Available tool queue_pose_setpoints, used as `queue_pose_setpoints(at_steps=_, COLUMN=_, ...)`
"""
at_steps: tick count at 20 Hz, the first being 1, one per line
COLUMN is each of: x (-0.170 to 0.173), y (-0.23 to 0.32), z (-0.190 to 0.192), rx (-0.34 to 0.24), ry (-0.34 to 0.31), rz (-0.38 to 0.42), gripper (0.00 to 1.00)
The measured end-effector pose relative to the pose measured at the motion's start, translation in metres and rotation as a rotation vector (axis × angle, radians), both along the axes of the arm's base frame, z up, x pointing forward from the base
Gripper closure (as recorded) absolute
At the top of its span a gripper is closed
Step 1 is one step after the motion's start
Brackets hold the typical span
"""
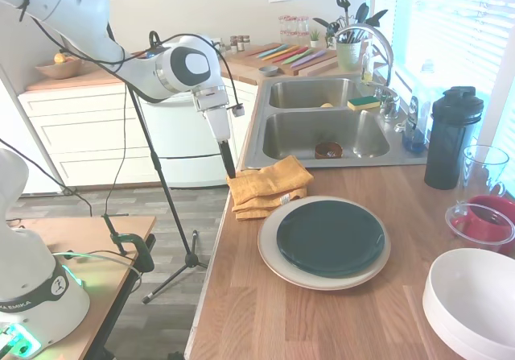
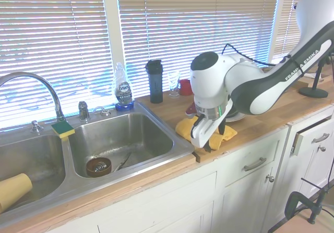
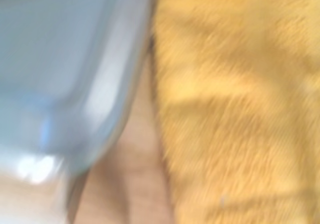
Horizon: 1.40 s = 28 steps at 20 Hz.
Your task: Wipe the blue plate in counterclockwise motion
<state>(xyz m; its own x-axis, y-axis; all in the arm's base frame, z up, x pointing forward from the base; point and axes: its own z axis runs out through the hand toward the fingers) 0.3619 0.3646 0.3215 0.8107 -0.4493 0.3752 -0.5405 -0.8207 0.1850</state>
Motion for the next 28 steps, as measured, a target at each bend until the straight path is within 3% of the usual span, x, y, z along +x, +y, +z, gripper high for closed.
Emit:
queue_pose_setpoints(at_steps=10, x=0.019, y=-0.009, z=-0.006, rx=-0.004, ry=-0.05, rz=-0.092, gripper=0.0)
queue_pose_setpoints(at_steps=11, x=0.021, y=-0.01, z=-0.006, rx=-0.005, ry=-0.049, rz=-0.096, gripper=1.0)
queue_pose_setpoints(at_steps=28, x=0.04, y=-0.011, z=-0.003, rx=0.069, ry=-0.016, rz=-0.201, gripper=1.0)
